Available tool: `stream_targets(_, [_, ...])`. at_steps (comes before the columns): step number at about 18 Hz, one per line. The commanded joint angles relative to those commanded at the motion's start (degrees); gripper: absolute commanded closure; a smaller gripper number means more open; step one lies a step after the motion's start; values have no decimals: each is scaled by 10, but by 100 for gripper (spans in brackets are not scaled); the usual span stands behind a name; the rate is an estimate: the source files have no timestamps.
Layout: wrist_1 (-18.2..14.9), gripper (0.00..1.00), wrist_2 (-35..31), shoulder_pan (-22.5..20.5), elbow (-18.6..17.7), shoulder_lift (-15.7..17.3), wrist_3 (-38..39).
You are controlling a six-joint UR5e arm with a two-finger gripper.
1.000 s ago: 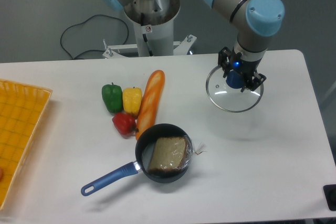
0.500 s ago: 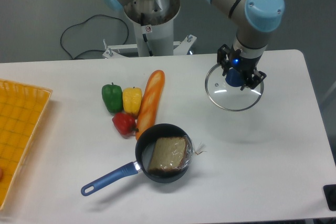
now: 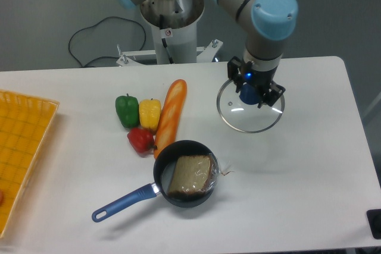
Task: Close the pot lid
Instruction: 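Carry the glass lid over the dark frying pan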
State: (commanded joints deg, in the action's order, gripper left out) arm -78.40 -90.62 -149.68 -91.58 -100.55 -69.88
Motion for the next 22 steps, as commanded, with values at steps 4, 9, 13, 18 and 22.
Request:
stream_targets(4, [4,44,0,25,0,0,42])
stream_targets(9, [9,44,1,50,0,-1,92])
stream_targets(13, [11,44,2,71,7,-6,137])
stream_targets(18, [33,44,-1,92,11,-15,174])
stream_targets(22, [33,44,-31,113,33,-38,197])
